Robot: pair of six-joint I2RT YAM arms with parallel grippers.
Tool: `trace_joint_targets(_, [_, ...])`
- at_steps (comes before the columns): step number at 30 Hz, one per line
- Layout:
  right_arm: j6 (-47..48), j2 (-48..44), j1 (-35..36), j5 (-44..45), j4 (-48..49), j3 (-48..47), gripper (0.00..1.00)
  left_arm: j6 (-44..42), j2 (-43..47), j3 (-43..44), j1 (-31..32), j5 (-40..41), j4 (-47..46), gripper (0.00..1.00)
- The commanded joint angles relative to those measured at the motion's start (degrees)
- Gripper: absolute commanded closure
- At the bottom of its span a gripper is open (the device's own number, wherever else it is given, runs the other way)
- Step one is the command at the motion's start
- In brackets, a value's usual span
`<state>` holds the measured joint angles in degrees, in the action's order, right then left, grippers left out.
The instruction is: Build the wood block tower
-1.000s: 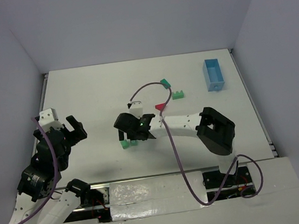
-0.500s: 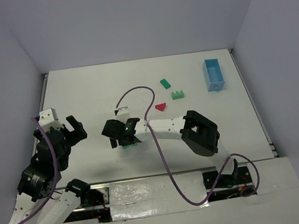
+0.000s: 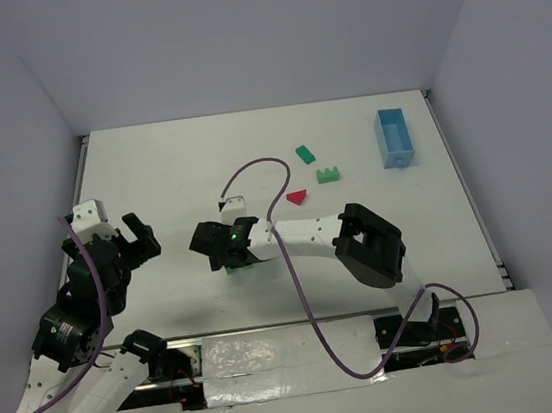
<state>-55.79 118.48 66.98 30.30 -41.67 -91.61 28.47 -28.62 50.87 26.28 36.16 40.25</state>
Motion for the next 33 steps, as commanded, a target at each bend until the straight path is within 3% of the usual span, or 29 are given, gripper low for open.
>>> trace_joint_targets(1, [-1.0, 0.3, 0.3, -0.2, 1.7, -1.1, 0.00, -1.0, 0.2, -0.2, -0.2, 0.1, -2.1, 0.01])
trace_joint_targets(21, [1.6, 3.7, 0.0, -2.3, 3.3, -1.7, 0.00, -1.1, 0.2, -0.1, -0.3, -0.1, -2.3, 0.00])
trace_joint_targets(33, [3.6, 4.5, 0.1, -2.3, 4.4, -2.2, 0.11, -1.1, 0.4, -0.1, -0.2, -0.2, -2.3, 0.00])
